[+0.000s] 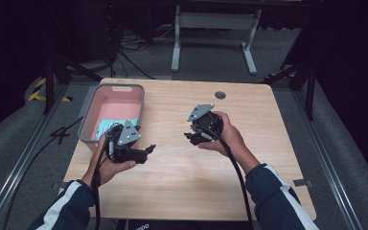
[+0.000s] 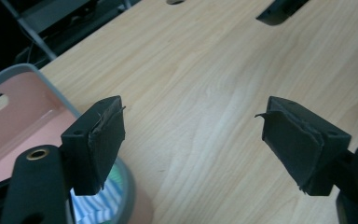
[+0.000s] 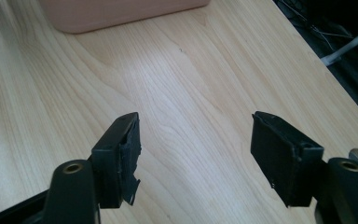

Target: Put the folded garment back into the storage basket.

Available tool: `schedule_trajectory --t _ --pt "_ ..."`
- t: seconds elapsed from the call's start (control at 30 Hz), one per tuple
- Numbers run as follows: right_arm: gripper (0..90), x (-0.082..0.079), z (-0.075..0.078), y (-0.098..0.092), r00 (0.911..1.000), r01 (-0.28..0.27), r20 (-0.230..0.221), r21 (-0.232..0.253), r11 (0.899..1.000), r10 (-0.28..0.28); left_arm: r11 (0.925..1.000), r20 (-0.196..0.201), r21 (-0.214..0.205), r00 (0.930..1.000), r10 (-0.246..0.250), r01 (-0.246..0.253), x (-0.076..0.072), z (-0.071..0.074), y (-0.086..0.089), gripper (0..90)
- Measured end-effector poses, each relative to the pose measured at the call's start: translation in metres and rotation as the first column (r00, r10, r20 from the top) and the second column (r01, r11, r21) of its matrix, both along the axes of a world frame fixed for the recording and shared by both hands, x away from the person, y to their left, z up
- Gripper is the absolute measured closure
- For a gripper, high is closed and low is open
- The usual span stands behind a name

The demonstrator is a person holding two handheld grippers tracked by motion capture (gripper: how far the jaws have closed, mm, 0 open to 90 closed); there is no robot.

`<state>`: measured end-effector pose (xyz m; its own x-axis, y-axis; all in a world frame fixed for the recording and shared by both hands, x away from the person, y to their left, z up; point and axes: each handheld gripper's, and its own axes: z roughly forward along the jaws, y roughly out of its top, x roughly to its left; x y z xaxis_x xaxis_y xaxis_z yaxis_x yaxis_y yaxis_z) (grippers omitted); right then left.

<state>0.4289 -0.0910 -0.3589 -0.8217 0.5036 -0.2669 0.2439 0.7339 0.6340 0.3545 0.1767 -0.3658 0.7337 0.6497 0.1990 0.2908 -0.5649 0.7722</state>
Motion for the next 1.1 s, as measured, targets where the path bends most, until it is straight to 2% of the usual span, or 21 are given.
schedule_trajectory --t 0.13,0.33,0.4,0.5,0.53,0.63,0.73,0.8,1.1 --pt "33.7 -0.004 -0.002 -0.01 0.9999 0.004 0.009 -0.008 1.0 -0.004 0.9992 -0.008 0.022 0.9994 -0.032 0.032 -0.004 -0.007 -0.01 20.9" --pt "33.4 -0.011 -0.007 -0.024 0.9998 0.02 0.003 -0.011 1.0 -0.02 0.9977 -0.007 0.029 0.9981 -0.062 0.062 -0.009 -0.014 -0.017 20.5" --pt "33.1 -0.014 -0.01 -0.03 0.9996 0.028 -0.001 -0.016 0.999 -0.028 0.996 -0.012 0.051 0.9973 -0.073 0.074 -0.011 -0.021 -0.021 20.4" --pt "33.0 -0.02 -0.017 -0.04 0.9992 0.039 -0.004 -0.021 0.999 -0.039 0.9949 -0.023 0.059 0.9965 -0.081 0.082 -0.012 -0.029 -0.027 20.4" --pt "32.9 -0.025 -0.022 -0.048 0.999 0.045 -0.006 -0.032 0.998 -0.045 0.9923 -0.024 0.084 0.9958 -0.089 0.09 -0.013 -0.032 -0.029 20.3" --pt "32.8 -0.028 -0.026 -0.056 0.9986 0.049 -0.018 -0.031 0.998 -0.05 0.9905 -0.032 0.094 0.9947 -0.098 0.1 -0.014 -0.037 -0.034 20.2" --pt "32.6 -0.033 -0.034 -0.07 0.9971 0.069 -0.032 -0.027 0.997 -0.07 0.9856 -0.046 0.11 0.9912 -0.124 0.129 -0.017 -0.046 -0.04 19.5" --pt "32.6 -0.037 -0.036 -0.077 0.9966 0.078 -0.026 -0.021 0.997 -0.079 0.9822 -0.048 0.124 0.9895 -0.136 0.141 -0.018 -0.051 -0.044 19.2" --pt "32.6 -0.05 -0.057 -0.105 0.9922 0.115 -0.047 -0.013 0.993 -0.115 0.973 -0.107 0.137 0.9793 -0.172 0.186 -0.016 -0.071 -0.049 18.9"
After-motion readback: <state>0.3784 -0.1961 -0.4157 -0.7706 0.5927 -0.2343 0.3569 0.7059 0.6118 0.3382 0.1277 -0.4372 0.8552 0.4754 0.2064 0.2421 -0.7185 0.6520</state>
